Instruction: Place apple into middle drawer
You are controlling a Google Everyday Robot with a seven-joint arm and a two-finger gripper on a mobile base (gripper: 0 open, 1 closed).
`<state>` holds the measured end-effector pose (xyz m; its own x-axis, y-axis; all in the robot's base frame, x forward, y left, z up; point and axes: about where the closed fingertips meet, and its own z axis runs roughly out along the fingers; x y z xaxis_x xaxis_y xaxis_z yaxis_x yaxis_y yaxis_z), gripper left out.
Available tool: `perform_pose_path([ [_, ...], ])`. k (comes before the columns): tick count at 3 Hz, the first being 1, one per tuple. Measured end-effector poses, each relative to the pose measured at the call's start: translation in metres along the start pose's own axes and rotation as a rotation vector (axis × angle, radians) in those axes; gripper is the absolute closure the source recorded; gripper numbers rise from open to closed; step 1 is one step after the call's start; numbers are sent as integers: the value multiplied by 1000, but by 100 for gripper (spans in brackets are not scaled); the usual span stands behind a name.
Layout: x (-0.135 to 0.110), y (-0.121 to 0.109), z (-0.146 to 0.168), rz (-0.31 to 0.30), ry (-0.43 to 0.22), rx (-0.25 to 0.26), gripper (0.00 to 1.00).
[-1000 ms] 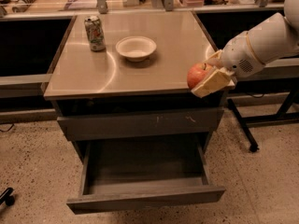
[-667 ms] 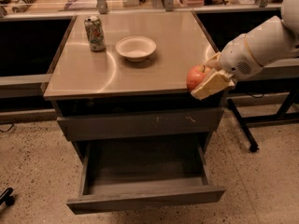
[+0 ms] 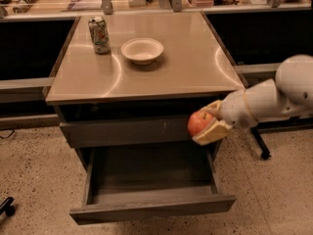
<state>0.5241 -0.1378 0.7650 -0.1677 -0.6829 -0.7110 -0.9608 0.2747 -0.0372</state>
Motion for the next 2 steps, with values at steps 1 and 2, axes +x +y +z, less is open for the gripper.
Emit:
perform_pose_path([
  [1, 76, 35, 74, 68, -28, -107, 100],
  [2, 150, 57, 143, 157, 23, -201, 100],
])
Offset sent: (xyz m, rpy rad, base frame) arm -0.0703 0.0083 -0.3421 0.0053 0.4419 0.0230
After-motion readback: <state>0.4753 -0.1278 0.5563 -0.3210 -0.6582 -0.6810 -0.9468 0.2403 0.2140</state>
